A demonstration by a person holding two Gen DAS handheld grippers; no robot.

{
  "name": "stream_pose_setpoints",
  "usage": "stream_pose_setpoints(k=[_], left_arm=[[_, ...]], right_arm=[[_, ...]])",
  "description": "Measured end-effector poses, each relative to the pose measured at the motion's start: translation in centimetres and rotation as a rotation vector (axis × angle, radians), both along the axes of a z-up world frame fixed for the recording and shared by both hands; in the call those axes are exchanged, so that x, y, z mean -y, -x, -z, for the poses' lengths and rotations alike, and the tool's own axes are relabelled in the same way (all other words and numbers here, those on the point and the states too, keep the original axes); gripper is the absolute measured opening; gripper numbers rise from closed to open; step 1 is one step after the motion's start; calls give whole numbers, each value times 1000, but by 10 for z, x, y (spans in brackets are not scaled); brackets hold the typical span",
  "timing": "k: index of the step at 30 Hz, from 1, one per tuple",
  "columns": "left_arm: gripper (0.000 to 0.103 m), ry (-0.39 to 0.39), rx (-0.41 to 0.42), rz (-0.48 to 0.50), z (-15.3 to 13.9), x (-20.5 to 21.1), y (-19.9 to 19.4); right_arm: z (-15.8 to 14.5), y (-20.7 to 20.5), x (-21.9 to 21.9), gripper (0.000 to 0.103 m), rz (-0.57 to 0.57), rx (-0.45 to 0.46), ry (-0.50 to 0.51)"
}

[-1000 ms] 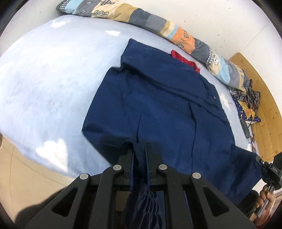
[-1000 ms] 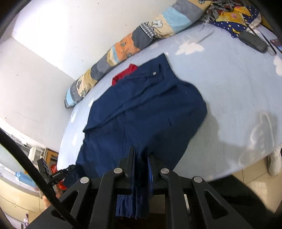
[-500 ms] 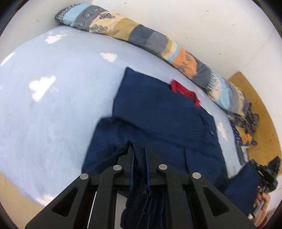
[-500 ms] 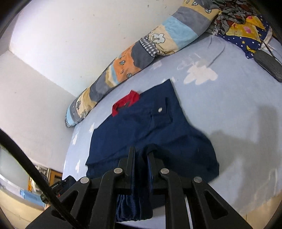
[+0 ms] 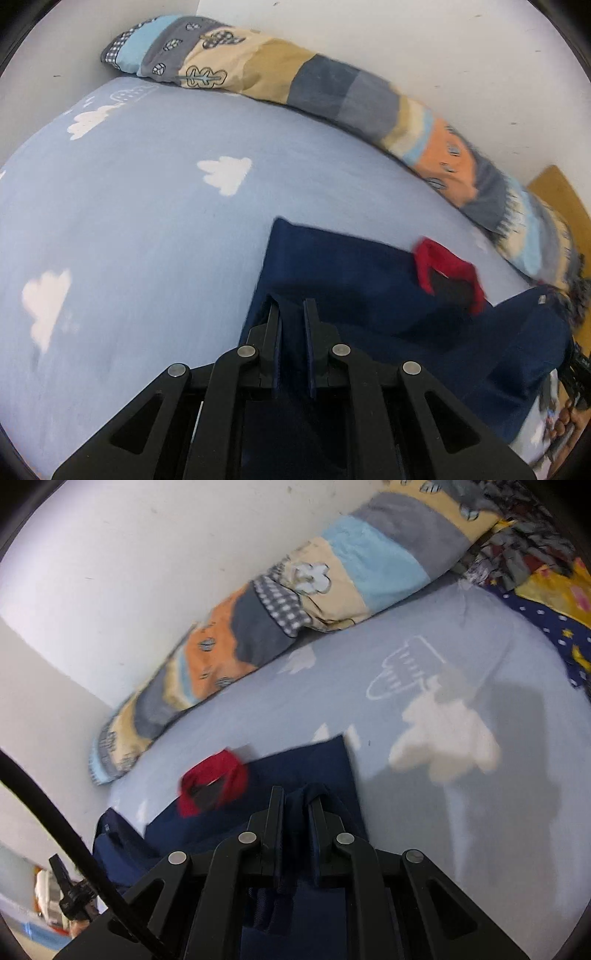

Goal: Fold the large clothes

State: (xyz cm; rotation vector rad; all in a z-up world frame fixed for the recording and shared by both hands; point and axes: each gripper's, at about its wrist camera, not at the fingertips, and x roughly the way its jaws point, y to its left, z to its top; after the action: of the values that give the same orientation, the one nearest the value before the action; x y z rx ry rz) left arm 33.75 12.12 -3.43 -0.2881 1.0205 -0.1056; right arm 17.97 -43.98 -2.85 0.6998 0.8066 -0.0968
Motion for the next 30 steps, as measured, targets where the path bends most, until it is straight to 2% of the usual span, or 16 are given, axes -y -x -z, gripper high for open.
stream_pose_setpoints(k=[3, 5, 7, 11, 13, 15, 16, 17, 18, 19, 20, 21, 22, 26, 30], left_arm=[[10, -43, -50, -31, 30, 7, -44], [10, -13, -118, -47, 57, 7, -68], [10, 5, -131, -57, 70, 8, -78], [10, -8, -121, -43, 70, 13, -87], [12, 45, -162, -50, 70, 6, -95], [14, 106, -211, -56, 72, -1, -99], [16, 147, -237, -60, 73, -6, -102], [18, 181, -249, -62, 71, -11, -106], [24, 211, -253, -62, 68, -14, -107], [38, 252, -255, -59, 65, -16, -106], [45, 294, -248, -60, 62, -21, -107], [56, 307, -219, -75, 54, -27, -107], [60, 273, -178, -99, 44, -33, -107], [60, 181, -66, -113, 14, -41, -100], [61, 92, 61, -21, -9, -6, -74]], right_arm=[[35, -46, 12, 12, 25, -61, 17], [59, -64, 19, 12, 37, -96, -6], [88, -82, 24, 12, 49, -132, -40], [103, -98, 25, 12, 52, -145, -49], [103, -101, 30, 13, 68, -161, -96], [104, -104, 39, 26, 83, -167, -196], [103, -104, 44, 40, 82, -161, -247], [99, -101, 47, 46, 84, -143, -279], [93, -98, 48, 47, 88, -121, -295], [86, -95, 52, 54, 90, -83, -327], [82, -93, 53, 65, 90, -64, -347], [74, -87, 57, 69, 101, -37, -362], [68, -85, 58, 69, 108, -21, -350], [34, -70, 60, 69, 115, 59, -224], [6, -71, 5, 69, -21, 84, 76]])
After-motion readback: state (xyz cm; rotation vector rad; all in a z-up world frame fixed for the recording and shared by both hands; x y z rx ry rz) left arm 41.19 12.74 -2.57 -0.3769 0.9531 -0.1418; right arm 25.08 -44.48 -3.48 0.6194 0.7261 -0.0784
